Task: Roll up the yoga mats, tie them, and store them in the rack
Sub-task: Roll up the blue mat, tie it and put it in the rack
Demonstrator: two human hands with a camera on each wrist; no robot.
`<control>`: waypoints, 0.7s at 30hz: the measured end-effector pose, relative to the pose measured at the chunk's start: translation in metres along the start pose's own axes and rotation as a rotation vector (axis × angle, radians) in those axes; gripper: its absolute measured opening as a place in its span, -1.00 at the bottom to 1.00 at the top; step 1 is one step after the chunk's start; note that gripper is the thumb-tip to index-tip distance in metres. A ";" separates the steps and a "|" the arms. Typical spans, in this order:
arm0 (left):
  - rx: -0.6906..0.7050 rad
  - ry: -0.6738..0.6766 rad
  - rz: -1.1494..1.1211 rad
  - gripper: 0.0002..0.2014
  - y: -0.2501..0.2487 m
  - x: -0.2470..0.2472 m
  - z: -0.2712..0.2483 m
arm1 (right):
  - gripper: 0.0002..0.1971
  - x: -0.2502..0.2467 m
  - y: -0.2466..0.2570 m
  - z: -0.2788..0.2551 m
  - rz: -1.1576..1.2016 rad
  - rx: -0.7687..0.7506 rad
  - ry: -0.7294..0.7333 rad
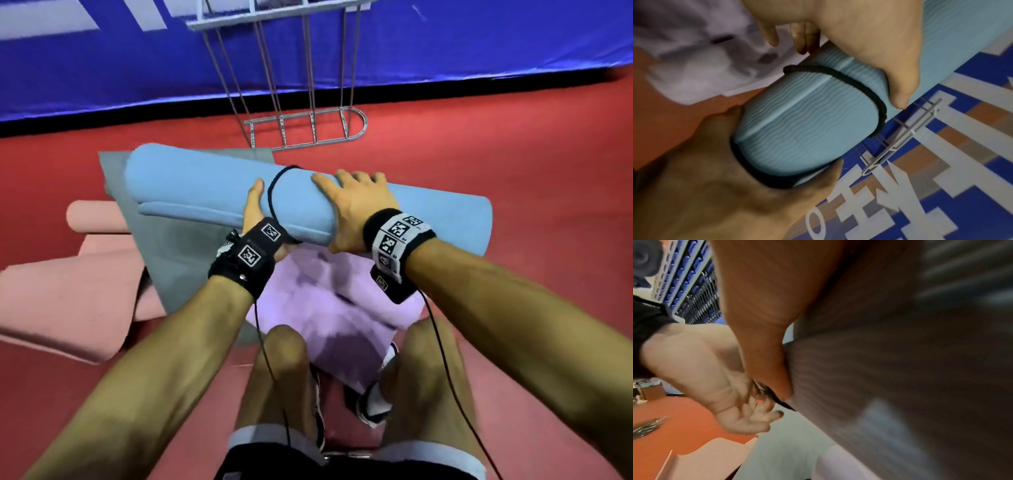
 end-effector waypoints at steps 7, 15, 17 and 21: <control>-0.053 0.009 -0.102 -0.33 -0.086 0.029 -0.147 | 0.33 -0.163 0.024 -0.029 -0.081 -0.018 0.074; 0.051 0.114 -0.211 -0.13 -0.202 0.067 -0.268 | 0.37 -0.332 0.033 -0.044 -0.133 0.072 -0.109; 0.092 0.119 -0.227 -0.25 -0.221 0.074 -0.290 | 0.26 -0.360 0.024 -0.040 -0.077 0.085 -0.148; 0.315 -0.172 -0.083 -0.50 -0.254 0.058 -0.307 | 0.19 -0.396 0.004 -0.041 -0.020 0.088 -0.220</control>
Point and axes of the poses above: each hand's wrist, its own z-axis towards the middle knuckle, its own x-axis out of the palm, y = z × x, the point moved 7 cm from there along z, towards the middle knuckle, and after that the axes turned 1 degree about -x, right-handed, at the moved point
